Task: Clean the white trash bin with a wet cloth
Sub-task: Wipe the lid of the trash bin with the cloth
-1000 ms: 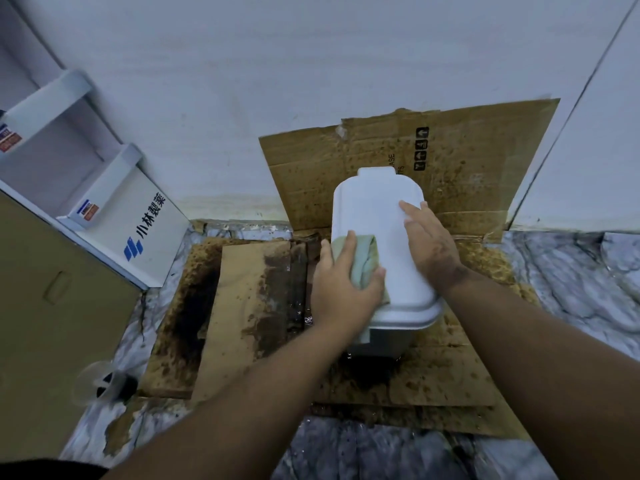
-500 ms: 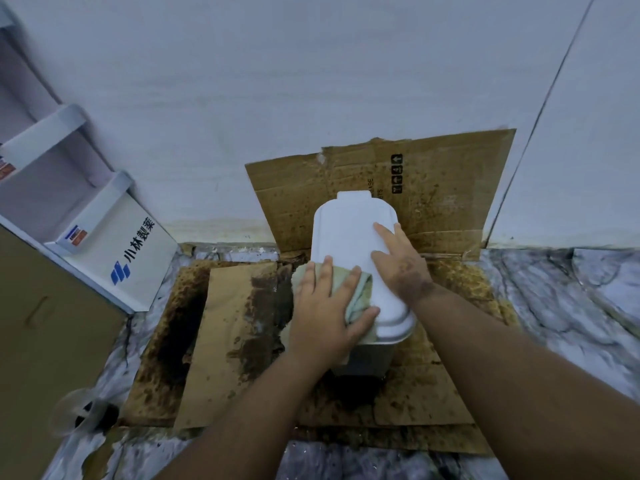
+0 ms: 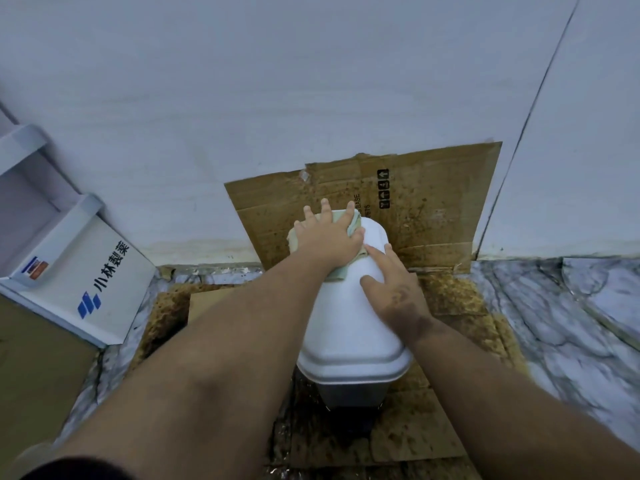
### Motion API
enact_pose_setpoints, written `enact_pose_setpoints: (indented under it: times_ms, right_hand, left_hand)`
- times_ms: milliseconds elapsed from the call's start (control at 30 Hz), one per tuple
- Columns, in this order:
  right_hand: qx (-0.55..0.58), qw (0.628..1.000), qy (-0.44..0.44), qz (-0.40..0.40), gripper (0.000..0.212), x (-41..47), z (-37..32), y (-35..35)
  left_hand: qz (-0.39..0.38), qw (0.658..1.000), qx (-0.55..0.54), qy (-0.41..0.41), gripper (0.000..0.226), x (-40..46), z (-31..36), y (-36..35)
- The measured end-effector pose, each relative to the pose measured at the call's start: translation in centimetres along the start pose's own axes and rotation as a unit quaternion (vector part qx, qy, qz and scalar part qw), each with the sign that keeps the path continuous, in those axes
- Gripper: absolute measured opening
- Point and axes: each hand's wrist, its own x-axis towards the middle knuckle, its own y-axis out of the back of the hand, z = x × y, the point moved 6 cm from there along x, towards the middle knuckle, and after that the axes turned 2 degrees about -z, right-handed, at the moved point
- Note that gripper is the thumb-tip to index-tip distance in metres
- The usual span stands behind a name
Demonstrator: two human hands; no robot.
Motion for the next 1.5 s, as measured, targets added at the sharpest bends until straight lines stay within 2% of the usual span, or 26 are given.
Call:
enact_pose_setpoints:
  times_ms: [100, 267, 367, 467, 567, 633, 667, 733, 800, 867, 933, 1033, 1167, 1200, 1300, 1400, 1500]
  right_hand:
    - [0.005, 1.0, 0.007, 0.011, 0.064, -0.2, -0.1, 0.1]
    - [0.036, 0.999, -0.003, 0.019, 0.059, -0.9, -0.4, 0.5]
    - [0.102, 0.994, -0.03, 0.016, 0.056, -1.0, -0.1, 0.5]
    - [0.139, 0.986, -0.077, 0.048, 0.058, 0.3, 0.3, 1.3]
    - [0.067, 0.993, -0.034, 0.089, 0.055, 2.8, -2.7, 2.2]
    - [0.04, 0.996, 0.059, 0.057, 0.049, 5.2, -6.6, 1.0]
    - [0.026, 0.997, 0.075, 0.013, 0.047, 6.7, -8.1, -0.3]
    - [-0.056, 0.993, 0.033, -0.1, 0.047, 9.9, -9.6, -3.8]
    - [-0.243, 0.953, -0.022, -0.182, 0.052, 11.9, -9.4, -6.4]
    - [-0.356, 0.916, -0.02, -0.186, 0.059, 13.6, -9.4, -6.8]
    - [-0.388, 0.909, -0.003, -0.151, 0.066, 14.6, -9.2, -5.9]
    - [-0.319, 0.94, -0.01, -0.116, 0.066, 15.8, -8.2, -3.4]
    - [-0.258, 0.954, -0.017, -0.152, 0.061, 16.3, -6.4, -0.8]
    - [-0.222, 0.963, -0.013, -0.156, 0.059, 16.4, -5.4, -0.4]
    - [-0.017, 0.992, -0.01, -0.127, 0.056, 15.1, -1.6, 0.9]
    - [0.142, 0.983, -0.021, -0.112, 0.06, 13.2, 2.7, 0.2]
    - [0.263, 0.96, -0.022, -0.092, 0.059, 9.9, 3.2, -1.4]
  left_hand:
    - [-0.001, 1.0, 0.006, -0.025, 0.068, 0.0, 1.0, 0.6]
    - [0.069, 0.991, -0.114, 0.016, 0.073, -7.3, -0.5, 0.2]
    - [0.035, 0.995, -0.089, 0.031, 0.086, -12.3, -0.2, -2.9]
    - [0.034, 0.998, -0.052, 0.022, 0.091, -12.5, 0.2, -3.9]
    - [0.05, 0.998, -0.036, 0.004, 0.093, -11.9, 0.4, -4.1]
    - [0.053, 0.998, -0.04, -0.002, 0.089, -11.9, 0.5, -4.4]
    - [0.053, 0.998, -0.04, -0.001, 0.087, -11.9, 0.5, -4.4]
    - [0.045, 0.999, -0.026, 0.002, 0.088, -11.8, 0.3, -4.5]
    - [0.027, 1.0, -0.009, -0.002, 0.098, -11.8, 0.3, -4.5]
    - [0.013, 1.0, -0.008, -0.011, 0.111, -11.9, 0.4, -4.3]
    - [0.014, 1.0, -0.017, -0.005, 0.113, -12.0, 0.2, -4.2]
    - [0.024, 0.999, -0.025, 0.005, 0.1, -11.7, 0.1, -4.5]
    - [0.034, 0.998, -0.048, 0.002, 0.093, -11.7, 0.0, -4.4]
    - [0.034, 0.998, -0.053, -0.001, 0.093, -11.8, 0.0, -4.4]
    - [0.027, 0.998, -0.058, -0.006, 0.092, -12.1, -0.4, -4.1]
    - [0.02, 0.998, -0.057, -0.008, 0.093, -12.2, -1.1, -3.9]
    - [0.026, 0.998, -0.057, -0.004, 0.093, -12.2, -2.5, -3.8]
